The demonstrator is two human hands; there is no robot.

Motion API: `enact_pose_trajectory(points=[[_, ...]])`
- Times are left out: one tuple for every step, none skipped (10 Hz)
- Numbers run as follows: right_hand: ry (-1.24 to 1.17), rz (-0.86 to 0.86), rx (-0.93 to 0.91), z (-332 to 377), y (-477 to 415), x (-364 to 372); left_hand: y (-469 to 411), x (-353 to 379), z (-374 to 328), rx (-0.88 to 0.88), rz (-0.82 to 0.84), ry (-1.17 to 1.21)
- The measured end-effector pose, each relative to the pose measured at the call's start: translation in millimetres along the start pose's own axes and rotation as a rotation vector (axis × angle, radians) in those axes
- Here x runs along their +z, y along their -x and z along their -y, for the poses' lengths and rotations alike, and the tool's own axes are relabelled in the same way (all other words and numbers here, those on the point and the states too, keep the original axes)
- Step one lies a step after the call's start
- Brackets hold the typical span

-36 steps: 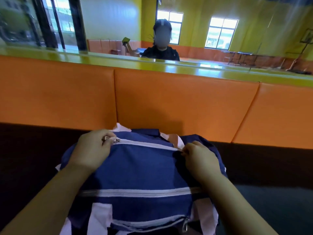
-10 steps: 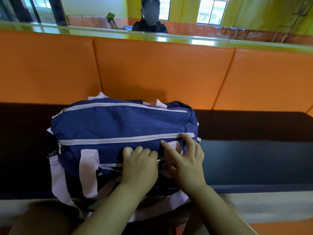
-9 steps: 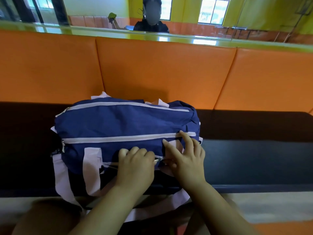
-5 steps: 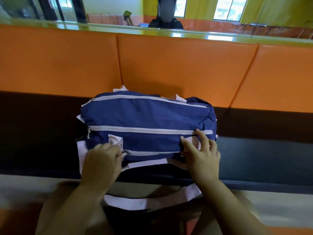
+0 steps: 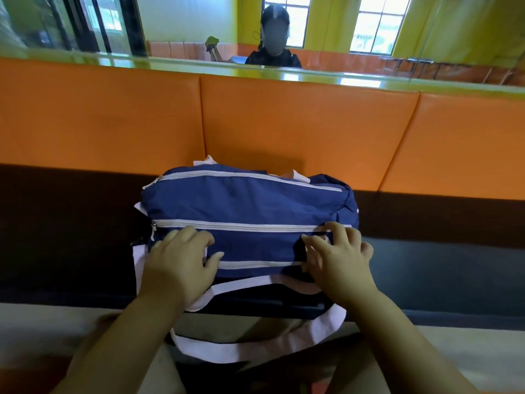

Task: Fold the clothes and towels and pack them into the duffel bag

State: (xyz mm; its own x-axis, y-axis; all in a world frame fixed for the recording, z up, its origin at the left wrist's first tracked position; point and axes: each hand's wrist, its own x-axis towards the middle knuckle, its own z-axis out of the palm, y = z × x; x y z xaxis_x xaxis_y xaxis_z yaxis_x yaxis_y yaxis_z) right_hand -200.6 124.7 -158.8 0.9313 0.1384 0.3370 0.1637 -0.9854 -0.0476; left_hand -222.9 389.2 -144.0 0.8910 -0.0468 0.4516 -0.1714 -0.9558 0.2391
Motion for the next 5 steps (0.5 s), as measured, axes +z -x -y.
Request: enact_pose_trajectory(points=[[0.051,0.076,-0.095,-8,-14,-21,-22,-7,-13,0.058,0.002,0.03],[-0.035,0.213,-0.149,-17,-37,-47,-51,-12,-24,0.116,0.006,0.043],[-0.128,0.281,-0.173,-24,-62,-71,-85,-16,-34,0.178,0.053,0.039],[-0.11,0.296,-0.209,-39,-92,-82,-125,-9,-34,0.257,0.071,0.046],[-0.095,0.339,-0.19,-56,-129,-84,-172,1,-35,0.213,0.179,0.018]])
